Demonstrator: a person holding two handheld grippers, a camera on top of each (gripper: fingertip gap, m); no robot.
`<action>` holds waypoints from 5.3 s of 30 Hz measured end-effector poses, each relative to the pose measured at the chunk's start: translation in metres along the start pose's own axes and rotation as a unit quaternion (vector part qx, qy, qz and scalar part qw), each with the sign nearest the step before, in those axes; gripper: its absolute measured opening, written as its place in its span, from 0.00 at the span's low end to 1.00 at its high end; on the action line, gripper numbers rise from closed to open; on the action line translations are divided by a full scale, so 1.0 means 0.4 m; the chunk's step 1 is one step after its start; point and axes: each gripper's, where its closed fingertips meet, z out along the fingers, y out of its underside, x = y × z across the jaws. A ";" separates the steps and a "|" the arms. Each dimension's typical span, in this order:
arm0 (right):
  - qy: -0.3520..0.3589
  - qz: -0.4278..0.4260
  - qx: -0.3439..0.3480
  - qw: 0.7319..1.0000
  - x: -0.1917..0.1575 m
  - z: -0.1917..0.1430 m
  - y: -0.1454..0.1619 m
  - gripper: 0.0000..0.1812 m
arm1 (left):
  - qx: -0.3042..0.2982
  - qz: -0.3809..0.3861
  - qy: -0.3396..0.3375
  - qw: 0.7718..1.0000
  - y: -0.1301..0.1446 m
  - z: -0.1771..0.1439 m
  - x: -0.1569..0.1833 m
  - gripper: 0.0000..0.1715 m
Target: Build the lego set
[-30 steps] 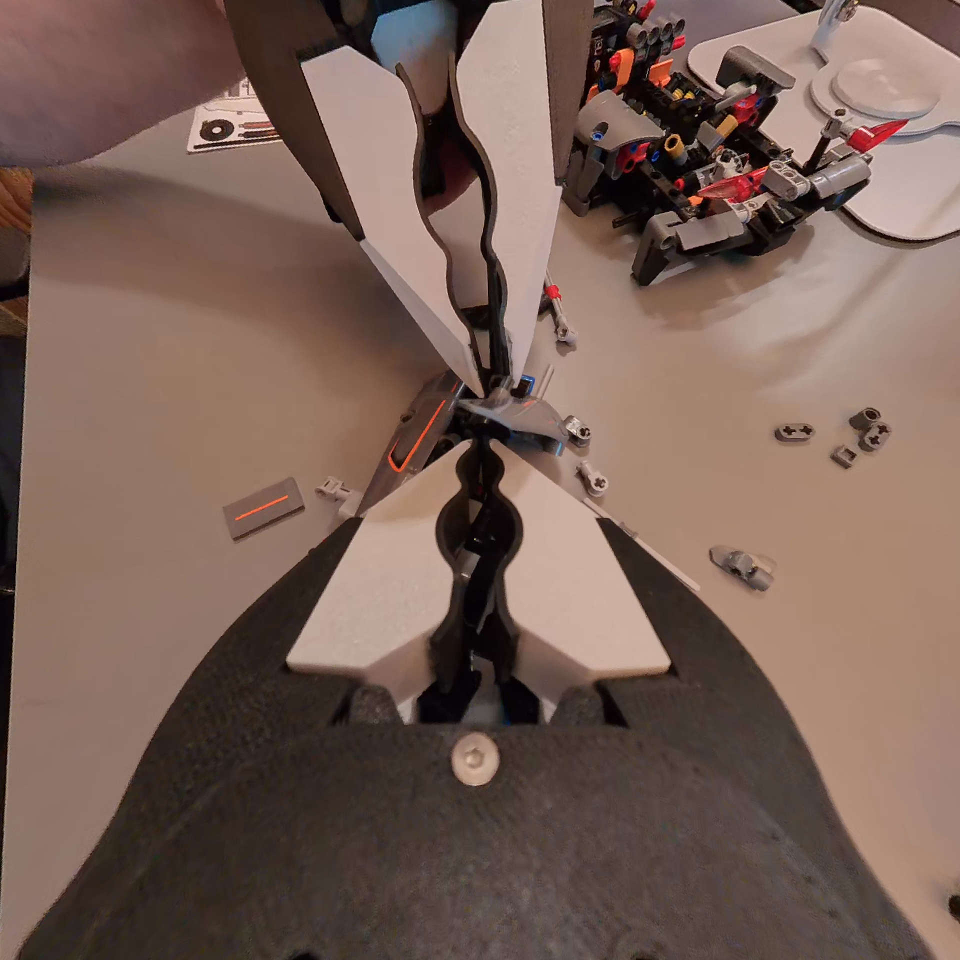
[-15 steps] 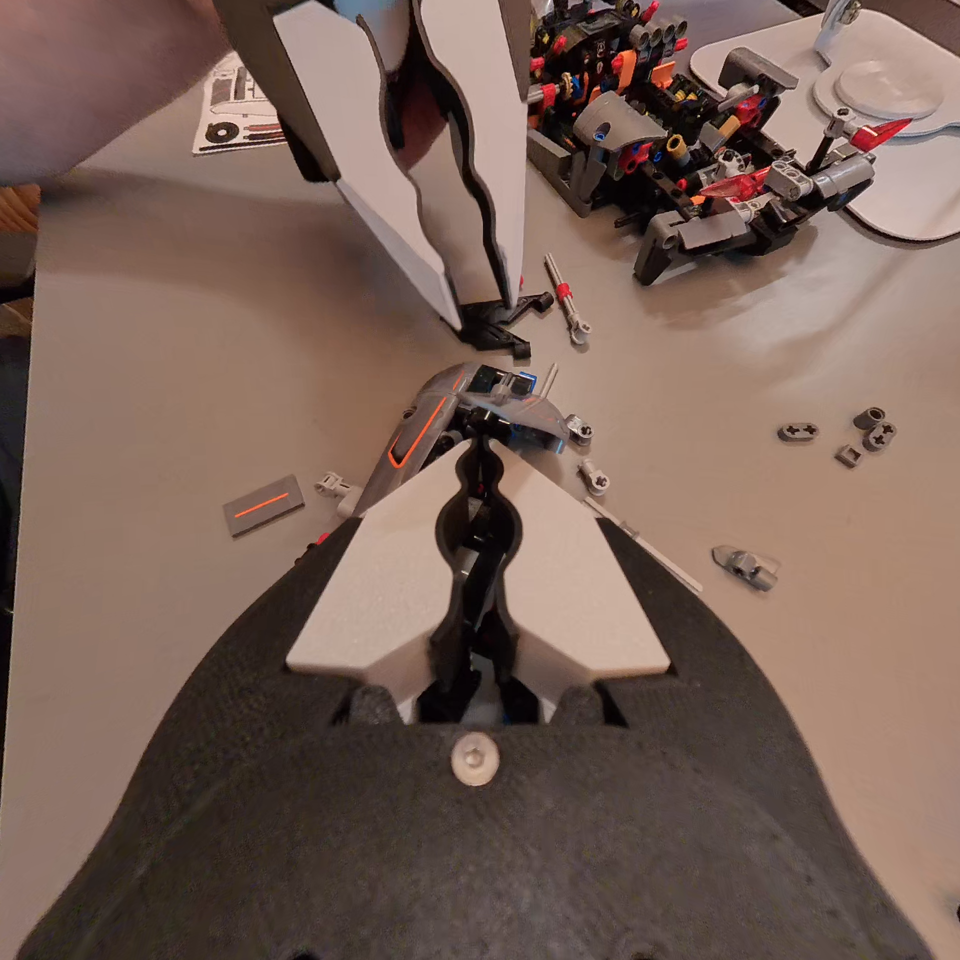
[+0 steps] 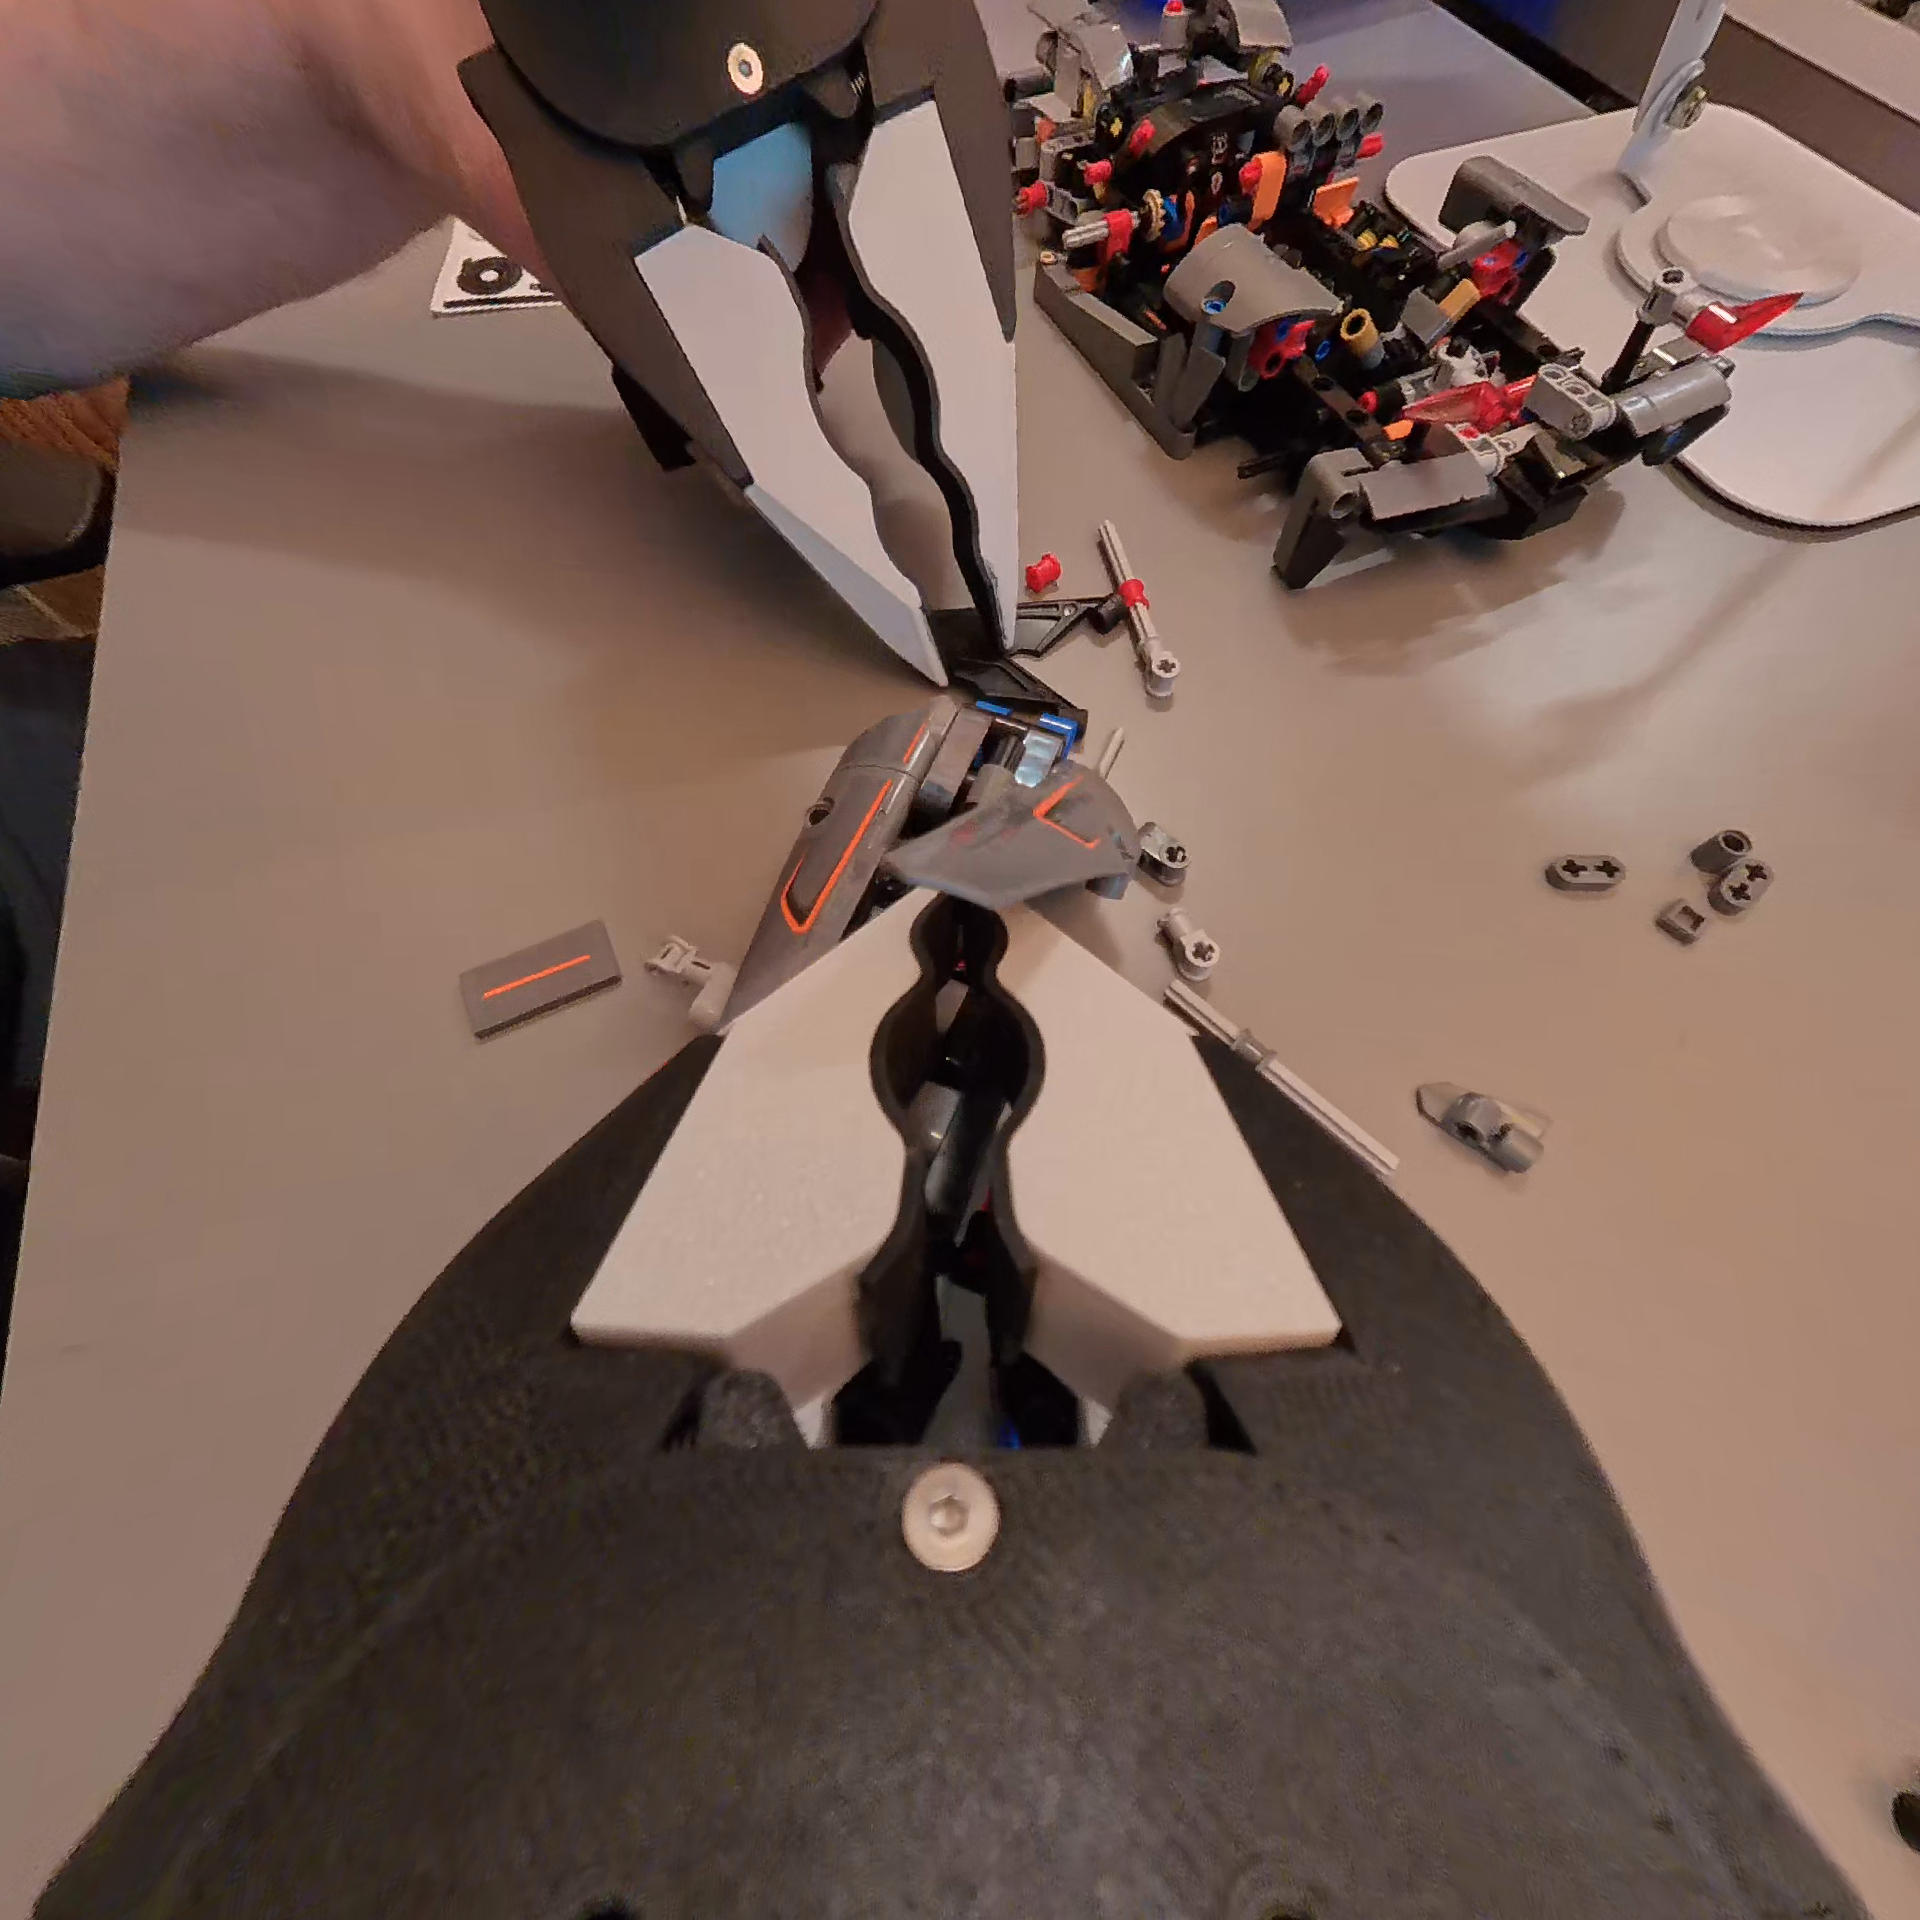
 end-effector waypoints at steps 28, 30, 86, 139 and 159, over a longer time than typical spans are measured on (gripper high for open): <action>0.225 -0.449 -0.059 0.863 -0.194 -0.004 -0.200 0.08 | 0.158 -0.125 0.007 0.979 -0.146 -0.225 0.173 0.07; 0.238 -0.473 -0.049 0.847 -0.203 0.003 -0.219 0.06 | 0.159 -0.134 0.010 0.978 -0.153 -0.241 0.180 0.07; -0.008 -0.125 -0.009 0.992 -0.208 -0.167 -0.192 0.01 | 0.167 -0.053 0.107 0.979 -0.233 -0.210 0.265 0.03; 0.164 0.129 0.066 0.976 -0.013 -0.091 -0.063 0.00 | 0.116 -0.093 -0.297 0.943 -0.212 0.010 0.047 0.24; 0.182 0.135 0.064 0.972 0.003 -0.092 -0.057 0.00 | 0.086 -0.067 -0.312 0.944 -0.216 0.031 0.033 0.21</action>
